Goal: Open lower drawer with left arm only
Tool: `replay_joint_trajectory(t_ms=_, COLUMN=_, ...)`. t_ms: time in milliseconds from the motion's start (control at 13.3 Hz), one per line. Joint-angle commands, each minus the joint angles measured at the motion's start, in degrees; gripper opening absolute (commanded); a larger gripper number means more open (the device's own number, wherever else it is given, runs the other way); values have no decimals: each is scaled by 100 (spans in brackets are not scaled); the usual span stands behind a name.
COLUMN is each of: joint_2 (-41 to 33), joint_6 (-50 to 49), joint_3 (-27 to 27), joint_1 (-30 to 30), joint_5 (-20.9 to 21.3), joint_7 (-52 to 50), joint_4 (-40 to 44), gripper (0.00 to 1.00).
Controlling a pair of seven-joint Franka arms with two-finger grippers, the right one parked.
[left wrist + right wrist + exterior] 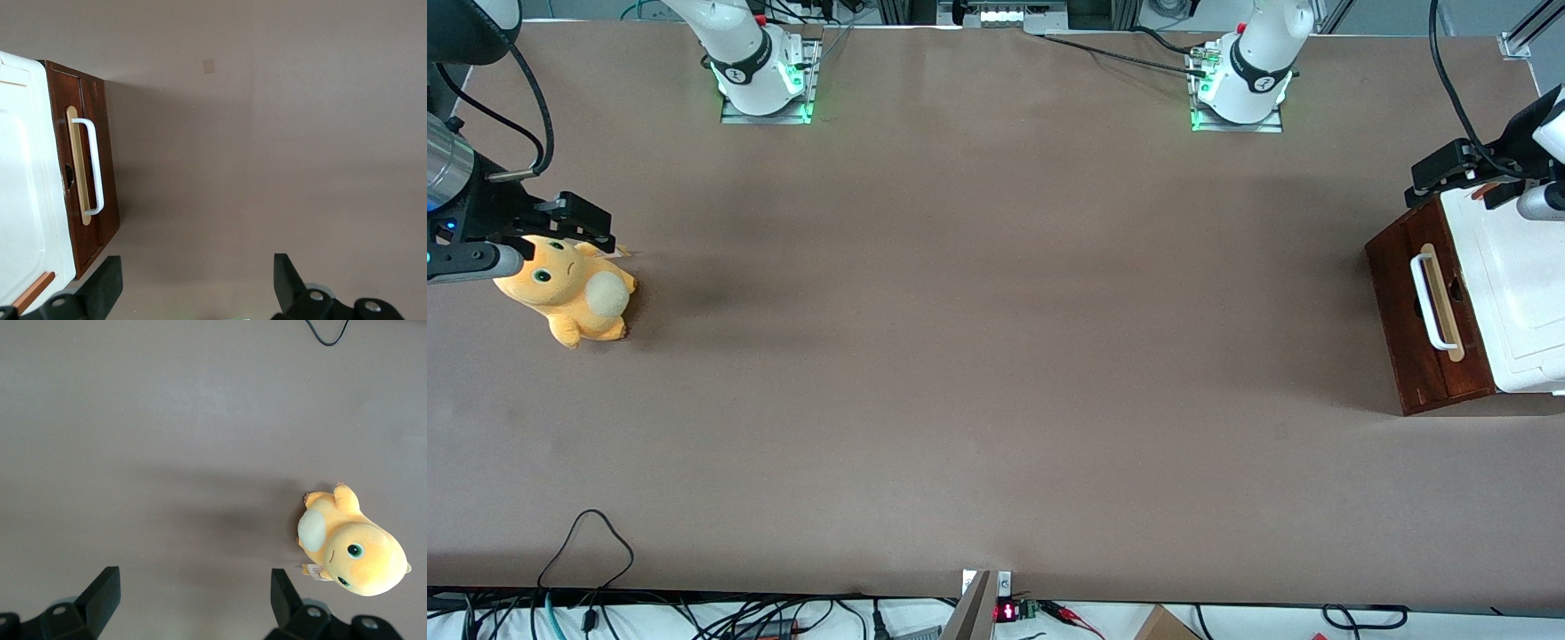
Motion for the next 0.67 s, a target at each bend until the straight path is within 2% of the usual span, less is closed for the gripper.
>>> replay_joint_trajectory(t_ms=0, joint_2=-148, joint_6=-25, joint_3=-26, joint_1=7, joint_5=81, joint_7=68, joint_4=-177, gripper=100)
replay_joint_trajectory(t_ms=600, joint_2=-131, joint_6=106, joint_3=-43, joint_1=16, joint_5=397, joint_7=86, joint_4=-185, gripper=100)
